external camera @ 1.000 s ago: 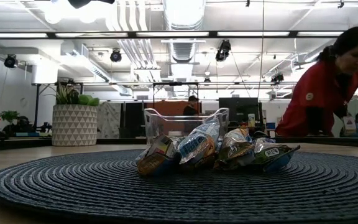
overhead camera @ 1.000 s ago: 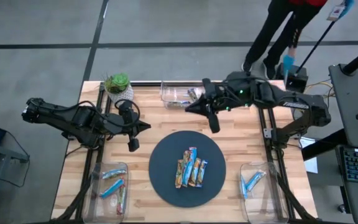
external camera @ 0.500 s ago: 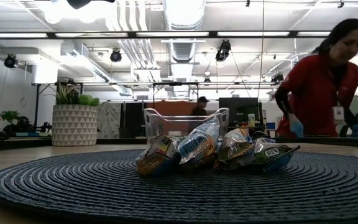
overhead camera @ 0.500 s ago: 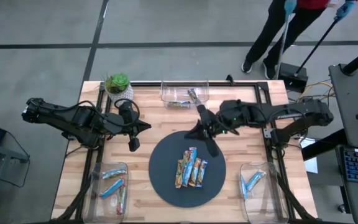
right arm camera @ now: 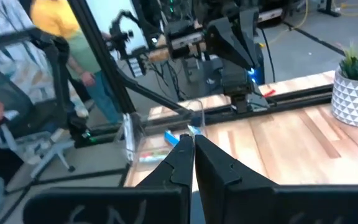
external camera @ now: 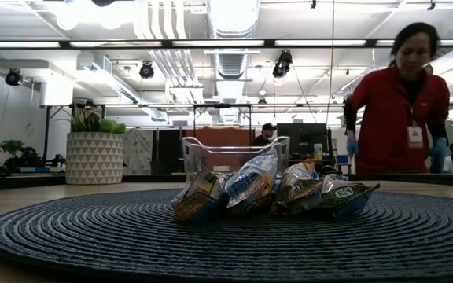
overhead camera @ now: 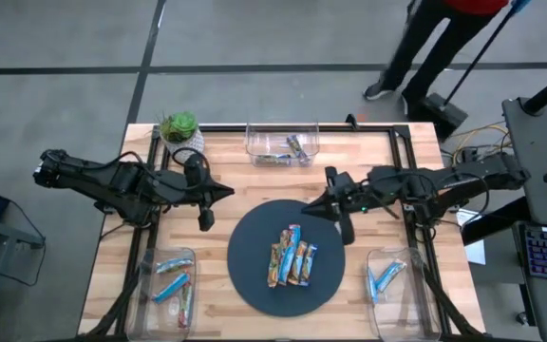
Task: Pick and place Granola Bars by type
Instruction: Put the yellow granola bar into the bottom right transparent bin
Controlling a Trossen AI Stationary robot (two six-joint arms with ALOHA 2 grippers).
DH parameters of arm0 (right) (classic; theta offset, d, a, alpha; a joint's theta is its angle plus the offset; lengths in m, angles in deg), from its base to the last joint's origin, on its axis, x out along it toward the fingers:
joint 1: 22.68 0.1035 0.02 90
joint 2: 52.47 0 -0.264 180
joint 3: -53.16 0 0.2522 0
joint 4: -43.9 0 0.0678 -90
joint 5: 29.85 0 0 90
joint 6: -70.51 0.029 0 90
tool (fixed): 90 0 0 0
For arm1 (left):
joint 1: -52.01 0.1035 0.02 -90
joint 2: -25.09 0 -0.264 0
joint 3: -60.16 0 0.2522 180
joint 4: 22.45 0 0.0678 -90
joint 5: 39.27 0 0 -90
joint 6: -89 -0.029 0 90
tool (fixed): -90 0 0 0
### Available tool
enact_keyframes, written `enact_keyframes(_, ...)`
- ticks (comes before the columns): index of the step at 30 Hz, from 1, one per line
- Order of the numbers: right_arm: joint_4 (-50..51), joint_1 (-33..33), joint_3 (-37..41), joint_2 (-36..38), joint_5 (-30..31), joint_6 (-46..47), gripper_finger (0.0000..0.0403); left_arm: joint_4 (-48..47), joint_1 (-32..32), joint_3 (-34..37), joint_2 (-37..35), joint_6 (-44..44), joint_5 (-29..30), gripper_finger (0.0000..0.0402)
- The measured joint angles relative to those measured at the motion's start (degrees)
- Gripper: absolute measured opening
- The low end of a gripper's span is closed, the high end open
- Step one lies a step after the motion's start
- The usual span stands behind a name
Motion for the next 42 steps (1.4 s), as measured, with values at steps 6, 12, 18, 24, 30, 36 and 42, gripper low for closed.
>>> enact_keyframes(6,-1.5,0.8,4.2,4.2,0.0,0.5,0.0009,2.4,0.0,0.0,0.0,-2.1,-0.5,0.0)
enact_keyframes(12,-1.7,1.0,5.6,5.6,-0.2,-0.1,0.0009,2.4,0.0,0.0,0.0,-2.4,-1.2,0.0)
enact_keyframes(18,-0.8,1.0,6.1,5.6,-0.5,-0.2,0.0009,3.7,0.0,0.0,0.2,-1.1,-1.6,0.0)
enact_keyframes(24,-0.7,1.0,6.1,5.4,-0.5,-0.2,0.0009,7.6,0.0,0.0,0.2,0.9,-2.0,0.0039)
enact_keyframes(30,-0.4,1.0,6.1,5.8,-0.7,-0.2,0.0009,8.2,0.0,0.0,1.3,1.9,-2.5,0.0127)
enact_keyframes(36,2.2,1.0,6.1,6.7,-0.6,-0.2,0.0009,8.6,0.0,0.0,3.6,0.7,-2.5,0.0213)
enact_keyframes(42,5.5,1.0,6.1,8.7,-0.6,-0.2,0.0009,8.7,0.0,-1.3,6.1,-4.1,-4.7,0.0245)
